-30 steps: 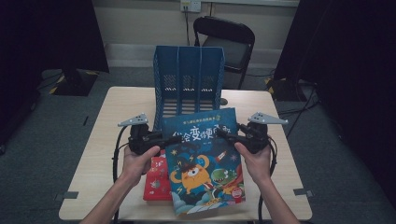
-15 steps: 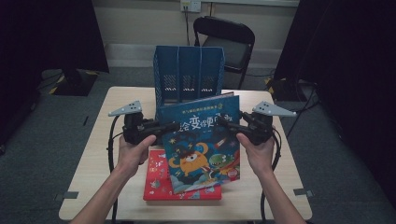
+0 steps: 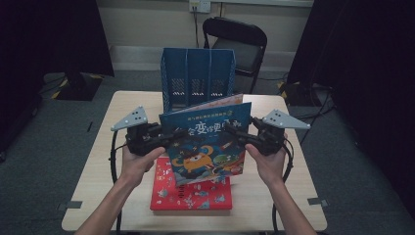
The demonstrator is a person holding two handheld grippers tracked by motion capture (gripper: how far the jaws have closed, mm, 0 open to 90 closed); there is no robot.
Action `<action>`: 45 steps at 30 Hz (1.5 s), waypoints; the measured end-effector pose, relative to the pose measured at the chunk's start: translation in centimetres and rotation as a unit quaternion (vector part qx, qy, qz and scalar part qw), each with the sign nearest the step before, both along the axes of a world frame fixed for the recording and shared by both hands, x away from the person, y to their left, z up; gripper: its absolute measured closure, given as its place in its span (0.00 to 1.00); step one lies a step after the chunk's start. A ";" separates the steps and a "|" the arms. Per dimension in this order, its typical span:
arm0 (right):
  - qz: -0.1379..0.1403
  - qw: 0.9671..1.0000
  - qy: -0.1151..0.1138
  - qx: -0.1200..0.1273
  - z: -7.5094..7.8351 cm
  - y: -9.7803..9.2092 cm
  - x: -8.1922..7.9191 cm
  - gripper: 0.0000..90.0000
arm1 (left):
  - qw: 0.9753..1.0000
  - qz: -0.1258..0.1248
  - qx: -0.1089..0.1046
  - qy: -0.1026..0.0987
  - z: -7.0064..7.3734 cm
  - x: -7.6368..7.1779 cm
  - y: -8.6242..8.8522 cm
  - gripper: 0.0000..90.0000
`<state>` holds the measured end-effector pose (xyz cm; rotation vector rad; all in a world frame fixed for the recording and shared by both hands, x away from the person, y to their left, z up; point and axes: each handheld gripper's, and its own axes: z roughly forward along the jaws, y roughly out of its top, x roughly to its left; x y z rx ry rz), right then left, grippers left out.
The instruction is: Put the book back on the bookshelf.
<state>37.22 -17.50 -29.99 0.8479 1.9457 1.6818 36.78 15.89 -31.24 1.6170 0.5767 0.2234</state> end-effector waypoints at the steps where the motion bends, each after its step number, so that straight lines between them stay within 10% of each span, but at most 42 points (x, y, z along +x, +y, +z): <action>1: 0.002 1.000 -0.001 -0.003 0.0 -0.1 -0.1 0.43 | 1.000 -0.004 0.000 -0.001 -0.1 -0.1 -0.2 0.74; 15: -0.028 0.999 0.014 -0.044 -3.2 -1.7 -1.4 0.33 | 0.999 -0.022 -0.012 -0.020 -0.7 -1.5 -0.8 0.83; 26: 0.014 0.996 0.060 -0.068 -6.3 -1.1 0.2 0.25 | 0.999 -0.032 -0.001 -0.013 -0.6 -1.7 -1.1 0.83; 45: 0.008 0.994 0.053 -0.095 -6.2 0.2 0.2 0.22 | 0.998 -0.048 0.032 -0.008 1.3 -0.3 -2.5 0.85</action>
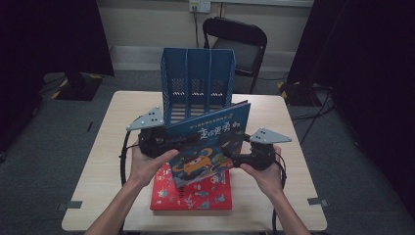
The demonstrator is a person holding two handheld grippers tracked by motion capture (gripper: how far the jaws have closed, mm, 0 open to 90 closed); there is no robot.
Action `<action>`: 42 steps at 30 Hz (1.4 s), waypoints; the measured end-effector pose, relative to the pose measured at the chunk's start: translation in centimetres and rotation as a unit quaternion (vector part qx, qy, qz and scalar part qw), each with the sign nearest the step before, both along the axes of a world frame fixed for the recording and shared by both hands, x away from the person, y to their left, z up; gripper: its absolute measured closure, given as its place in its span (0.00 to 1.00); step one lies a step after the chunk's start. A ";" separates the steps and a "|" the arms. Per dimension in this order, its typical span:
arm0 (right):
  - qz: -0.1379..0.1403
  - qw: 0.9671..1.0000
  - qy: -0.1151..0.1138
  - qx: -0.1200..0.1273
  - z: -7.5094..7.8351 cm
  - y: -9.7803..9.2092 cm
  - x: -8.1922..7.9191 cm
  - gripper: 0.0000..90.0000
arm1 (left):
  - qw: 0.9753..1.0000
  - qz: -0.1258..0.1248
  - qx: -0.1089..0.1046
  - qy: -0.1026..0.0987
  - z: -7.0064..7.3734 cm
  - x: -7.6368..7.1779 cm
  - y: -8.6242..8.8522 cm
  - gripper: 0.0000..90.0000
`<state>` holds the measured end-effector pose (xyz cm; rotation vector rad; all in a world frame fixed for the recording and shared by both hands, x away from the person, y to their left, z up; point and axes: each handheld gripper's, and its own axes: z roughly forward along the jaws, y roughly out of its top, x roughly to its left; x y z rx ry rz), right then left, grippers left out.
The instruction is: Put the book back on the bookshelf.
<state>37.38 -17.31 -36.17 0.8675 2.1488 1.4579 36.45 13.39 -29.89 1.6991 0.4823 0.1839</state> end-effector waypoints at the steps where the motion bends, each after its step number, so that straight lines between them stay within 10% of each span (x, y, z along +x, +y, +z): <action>1: -0.001 1.000 -0.001 -0.002 0.0 0.1 0.0 0.22 | 1.000 0.001 -0.002 0.000 0.0 0.0 0.0 0.85; 18: -0.009 1.000 0.002 -0.004 0.0 0.5 0.4 0.21 | 0.999 0.016 0.028 -0.030 0.7 -0.3 -0.2 0.90; 42: -0.015 1.000 0.019 0.017 -0.3 -0.8 0.9 0.32 | 0.998 0.062 0.012 0.019 0.9 0.8 1.5 0.93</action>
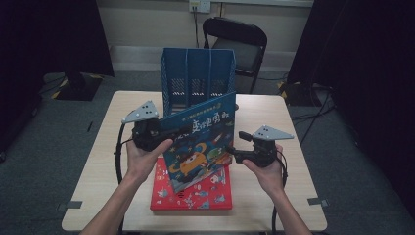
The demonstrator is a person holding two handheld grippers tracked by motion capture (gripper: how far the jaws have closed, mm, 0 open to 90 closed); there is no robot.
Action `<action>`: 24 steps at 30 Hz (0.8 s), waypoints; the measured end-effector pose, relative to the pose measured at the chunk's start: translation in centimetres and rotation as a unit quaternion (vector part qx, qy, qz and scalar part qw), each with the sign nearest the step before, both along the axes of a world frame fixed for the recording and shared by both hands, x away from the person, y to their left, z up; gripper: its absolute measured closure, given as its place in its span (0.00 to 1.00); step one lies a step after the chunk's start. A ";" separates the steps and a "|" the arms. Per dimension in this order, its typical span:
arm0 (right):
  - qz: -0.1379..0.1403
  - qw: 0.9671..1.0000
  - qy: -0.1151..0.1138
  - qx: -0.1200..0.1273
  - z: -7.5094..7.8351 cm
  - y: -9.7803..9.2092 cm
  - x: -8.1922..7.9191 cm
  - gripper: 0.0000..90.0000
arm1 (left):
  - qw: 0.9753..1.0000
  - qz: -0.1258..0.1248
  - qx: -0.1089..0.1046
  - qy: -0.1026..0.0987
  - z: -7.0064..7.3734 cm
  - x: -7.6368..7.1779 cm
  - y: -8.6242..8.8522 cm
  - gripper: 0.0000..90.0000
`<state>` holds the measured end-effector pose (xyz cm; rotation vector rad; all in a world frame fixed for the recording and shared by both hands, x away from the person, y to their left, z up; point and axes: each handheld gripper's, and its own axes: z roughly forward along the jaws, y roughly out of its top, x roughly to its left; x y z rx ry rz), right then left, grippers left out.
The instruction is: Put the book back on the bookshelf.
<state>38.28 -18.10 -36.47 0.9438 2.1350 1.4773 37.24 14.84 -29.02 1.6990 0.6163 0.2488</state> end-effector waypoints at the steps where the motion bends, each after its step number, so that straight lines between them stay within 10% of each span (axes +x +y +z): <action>1: -0.001 1.000 0.001 0.000 0.0 -0.1 0.0 0.32 | 1.000 0.001 0.000 0.002 0.1 0.0 0.1 0.93; 24: -0.005 1.000 0.009 0.001 -0.3 -0.4 0.3 0.31 | 0.999 0.022 0.042 -0.012 3.3 0.6 1.5 0.93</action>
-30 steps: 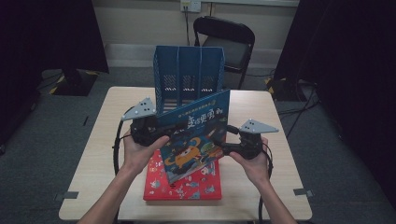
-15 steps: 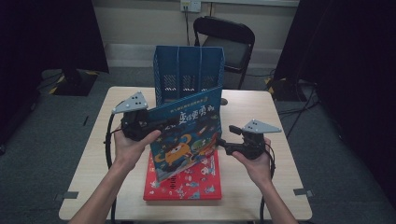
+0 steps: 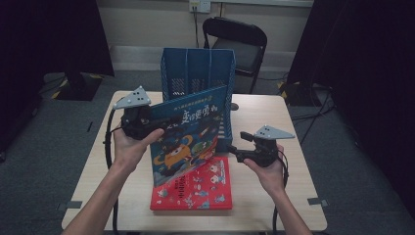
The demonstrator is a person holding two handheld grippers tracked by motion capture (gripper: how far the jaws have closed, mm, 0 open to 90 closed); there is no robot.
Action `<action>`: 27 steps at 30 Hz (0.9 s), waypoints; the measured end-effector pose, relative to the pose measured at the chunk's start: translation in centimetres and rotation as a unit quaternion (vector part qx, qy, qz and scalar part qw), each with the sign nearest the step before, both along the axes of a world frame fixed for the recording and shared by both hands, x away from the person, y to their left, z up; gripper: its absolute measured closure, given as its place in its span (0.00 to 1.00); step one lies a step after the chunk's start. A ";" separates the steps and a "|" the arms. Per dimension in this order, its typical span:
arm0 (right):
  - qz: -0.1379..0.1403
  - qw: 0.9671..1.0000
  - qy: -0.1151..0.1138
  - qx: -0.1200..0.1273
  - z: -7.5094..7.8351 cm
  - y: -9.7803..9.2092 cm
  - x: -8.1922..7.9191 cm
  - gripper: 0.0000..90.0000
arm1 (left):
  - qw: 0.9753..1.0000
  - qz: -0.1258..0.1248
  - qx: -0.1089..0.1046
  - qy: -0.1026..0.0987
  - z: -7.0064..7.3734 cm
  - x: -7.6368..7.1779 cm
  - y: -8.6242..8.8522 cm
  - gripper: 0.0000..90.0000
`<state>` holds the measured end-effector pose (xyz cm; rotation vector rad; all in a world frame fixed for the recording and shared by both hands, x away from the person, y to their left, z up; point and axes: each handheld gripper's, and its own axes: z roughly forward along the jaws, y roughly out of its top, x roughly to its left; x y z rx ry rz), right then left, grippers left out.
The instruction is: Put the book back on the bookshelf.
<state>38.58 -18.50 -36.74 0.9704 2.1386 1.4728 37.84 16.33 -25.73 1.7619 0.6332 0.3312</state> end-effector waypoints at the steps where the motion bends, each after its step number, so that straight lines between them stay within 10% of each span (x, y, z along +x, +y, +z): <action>1: 0.000 1.000 0.000 -0.001 0.0 0.0 0.0 0.31 | 1.000 -0.001 0.000 0.000 0.3 0.0 0.0 0.93; 27: 0.003 1.000 0.008 -0.001 -0.1 -0.1 0.2 0.30 | 0.999 0.030 0.001 0.009 3.8 1.7 0.0 0.93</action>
